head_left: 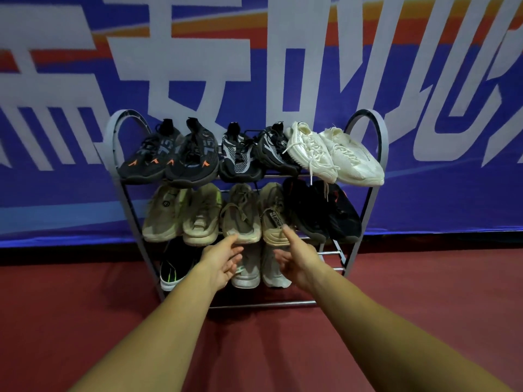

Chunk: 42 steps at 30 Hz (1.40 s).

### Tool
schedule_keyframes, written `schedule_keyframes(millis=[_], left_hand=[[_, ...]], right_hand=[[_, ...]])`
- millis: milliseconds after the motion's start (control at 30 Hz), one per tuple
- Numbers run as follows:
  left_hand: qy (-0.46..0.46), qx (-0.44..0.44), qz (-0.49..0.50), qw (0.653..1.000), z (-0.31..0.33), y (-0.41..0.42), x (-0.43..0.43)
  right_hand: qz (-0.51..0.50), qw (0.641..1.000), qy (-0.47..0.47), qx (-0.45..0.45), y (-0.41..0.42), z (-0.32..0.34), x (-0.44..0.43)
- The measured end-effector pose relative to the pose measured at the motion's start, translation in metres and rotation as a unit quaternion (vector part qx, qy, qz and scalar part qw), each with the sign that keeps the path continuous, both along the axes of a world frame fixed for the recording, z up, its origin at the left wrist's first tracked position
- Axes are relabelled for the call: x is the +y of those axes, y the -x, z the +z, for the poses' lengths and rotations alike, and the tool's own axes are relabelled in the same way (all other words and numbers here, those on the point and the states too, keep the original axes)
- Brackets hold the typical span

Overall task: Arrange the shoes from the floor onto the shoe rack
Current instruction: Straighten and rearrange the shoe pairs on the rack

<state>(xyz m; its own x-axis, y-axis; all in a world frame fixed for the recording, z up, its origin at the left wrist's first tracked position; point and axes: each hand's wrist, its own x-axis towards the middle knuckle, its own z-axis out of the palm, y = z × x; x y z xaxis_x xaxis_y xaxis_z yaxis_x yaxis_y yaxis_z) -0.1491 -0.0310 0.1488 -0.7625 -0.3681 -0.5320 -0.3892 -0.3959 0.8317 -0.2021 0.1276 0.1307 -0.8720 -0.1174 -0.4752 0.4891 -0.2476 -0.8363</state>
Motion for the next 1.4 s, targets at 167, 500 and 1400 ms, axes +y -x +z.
schedule_keyframes(millis=[167,500,1400], left_hand=[[-0.022,0.007,-0.017,1.0,-0.004,0.001,-0.001],[-0.014,-0.005,-0.021,1.0,0.001,0.014,0.0],[0.058,0.09,-0.066,0.992,0.038,0.008,0.023]], right_hand=[[-0.061,0.998,0.022,-0.007,0.015,-0.005,-0.011],[0.01,0.99,0.136,-0.029,0.018,0.016,-0.005],[0.069,0.992,-0.056,-0.084,-0.006,0.015,0.031]])
